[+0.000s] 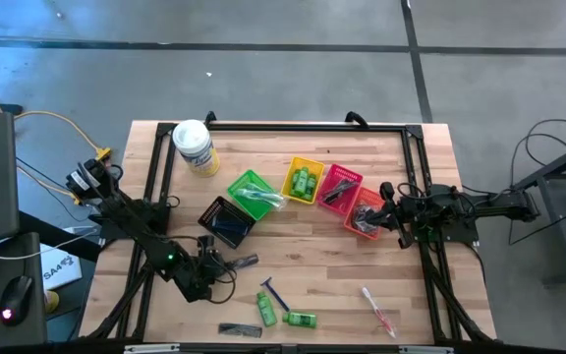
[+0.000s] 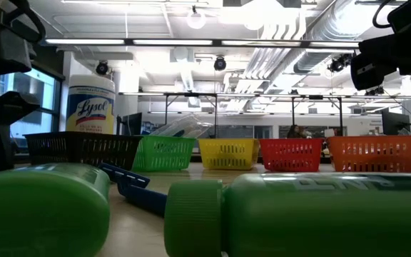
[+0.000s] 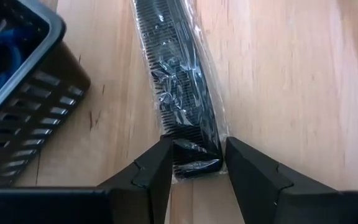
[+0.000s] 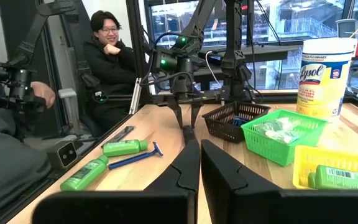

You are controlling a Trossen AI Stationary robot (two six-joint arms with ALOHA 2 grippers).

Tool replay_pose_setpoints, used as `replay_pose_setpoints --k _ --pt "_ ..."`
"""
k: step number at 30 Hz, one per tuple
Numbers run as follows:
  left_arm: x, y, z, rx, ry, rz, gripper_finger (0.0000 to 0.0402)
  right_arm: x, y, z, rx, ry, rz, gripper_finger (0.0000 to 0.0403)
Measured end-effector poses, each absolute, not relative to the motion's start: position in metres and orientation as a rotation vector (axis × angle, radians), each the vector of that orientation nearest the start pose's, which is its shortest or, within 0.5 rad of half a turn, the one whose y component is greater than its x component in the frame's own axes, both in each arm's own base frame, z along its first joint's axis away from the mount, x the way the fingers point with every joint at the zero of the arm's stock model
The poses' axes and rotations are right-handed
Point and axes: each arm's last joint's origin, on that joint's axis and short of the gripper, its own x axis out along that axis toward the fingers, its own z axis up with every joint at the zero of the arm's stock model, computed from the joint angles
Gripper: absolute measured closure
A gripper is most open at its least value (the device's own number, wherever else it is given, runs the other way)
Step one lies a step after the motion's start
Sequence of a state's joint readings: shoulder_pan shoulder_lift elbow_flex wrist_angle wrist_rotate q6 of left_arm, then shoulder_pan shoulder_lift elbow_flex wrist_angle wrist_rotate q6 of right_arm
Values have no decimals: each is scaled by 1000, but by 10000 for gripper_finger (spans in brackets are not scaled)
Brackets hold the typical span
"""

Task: Pick & Place Travel size toiletries
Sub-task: Put the blue razor into the black bin

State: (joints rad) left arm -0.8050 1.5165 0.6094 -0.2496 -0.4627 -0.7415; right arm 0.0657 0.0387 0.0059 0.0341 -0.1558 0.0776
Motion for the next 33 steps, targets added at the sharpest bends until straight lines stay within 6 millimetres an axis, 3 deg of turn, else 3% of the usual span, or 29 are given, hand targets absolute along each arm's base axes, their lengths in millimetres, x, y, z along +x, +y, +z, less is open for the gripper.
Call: replay_pose_setpoints --k 23,33 --pt "179 -167 126 32 946 7 256 99 11 166 78 7 221 396" --pt "189 -179 141 68 925 -76 256 99 11 166 78 7 222 396"
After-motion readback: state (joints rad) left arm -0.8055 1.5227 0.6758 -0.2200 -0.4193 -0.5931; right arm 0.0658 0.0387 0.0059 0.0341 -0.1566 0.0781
